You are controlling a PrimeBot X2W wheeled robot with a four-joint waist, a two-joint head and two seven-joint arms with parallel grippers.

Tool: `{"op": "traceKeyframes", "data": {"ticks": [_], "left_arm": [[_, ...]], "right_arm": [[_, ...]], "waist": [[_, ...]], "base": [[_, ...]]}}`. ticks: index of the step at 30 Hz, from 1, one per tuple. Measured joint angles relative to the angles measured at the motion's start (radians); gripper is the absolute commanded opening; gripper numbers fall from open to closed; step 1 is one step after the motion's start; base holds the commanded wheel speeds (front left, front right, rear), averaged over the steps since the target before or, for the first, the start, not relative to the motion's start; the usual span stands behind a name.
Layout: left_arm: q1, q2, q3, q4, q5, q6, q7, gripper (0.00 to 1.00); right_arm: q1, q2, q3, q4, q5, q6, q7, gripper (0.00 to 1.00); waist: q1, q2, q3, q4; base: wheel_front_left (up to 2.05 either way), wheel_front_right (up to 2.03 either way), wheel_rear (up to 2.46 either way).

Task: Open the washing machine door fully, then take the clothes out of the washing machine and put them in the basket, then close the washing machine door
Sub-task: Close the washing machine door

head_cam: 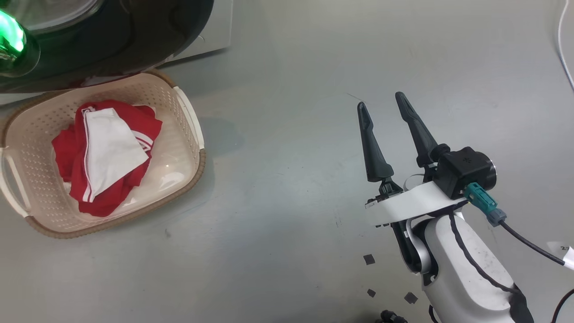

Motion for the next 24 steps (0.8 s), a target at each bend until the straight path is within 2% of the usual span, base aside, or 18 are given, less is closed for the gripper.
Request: {"op": "traceKeyframes", "data": {"ticks": [8,19,20,21,22,24], "left_arm": [[0.087,-0.016,-0.026,0.009,0.0,-0.059,0.043,0.0],[0.295,-0.077,0.025,0.016,-0.026,-0.181,0.018,0.0],[0.315,-0.083,0.031,0.017,-0.026,-0.188,0.014,0.15],[0.335,-0.089,0.038,0.018,-0.026,-0.193,0.008,0.62],[0.355,-0.094,0.045,0.018,-0.027,-0.197,0.007,0.97],[0.396,-0.106,0.069,0.018,-0.034,-0.208,-0.005,1.0]], "right_arm": [[0.0,0.0,-0.039,0.026,-0.044,0.0,-0.003,1.0],[0.007,-0.012,-0.069,0.056,-0.06,0.0,-0.004,1.0],[0.009,-0.012,-0.069,0.059,-0.06,0.0,-0.004,1.0],[0.013,-0.012,-0.069,0.062,-0.061,0.0,-0.004,1.0],[0.016,-0.011,-0.068,0.067,-0.062,0.0,-0.004,1.0],[0.023,-0.011,-0.064,0.076,-0.065,0.001,-0.004,1.0]], "waist": [[0.0,0.0,-0.021,0.068],[0.0,0.0,-0.074,0.18],[0.0,0.0,-0.08,0.189],[0.0,0.0,-0.086,0.199],[0.0,0.0,-0.092,0.207],[0.0,0.0,-0.108,0.221]], "base": [[0.0,0.0,0.0],[0.0,0.0,0.0],[0.0,0.0,0.0],[0.0,0.0,0.0],[0.0,0.0,0.0],[0.0,0.0,0.0]]}}
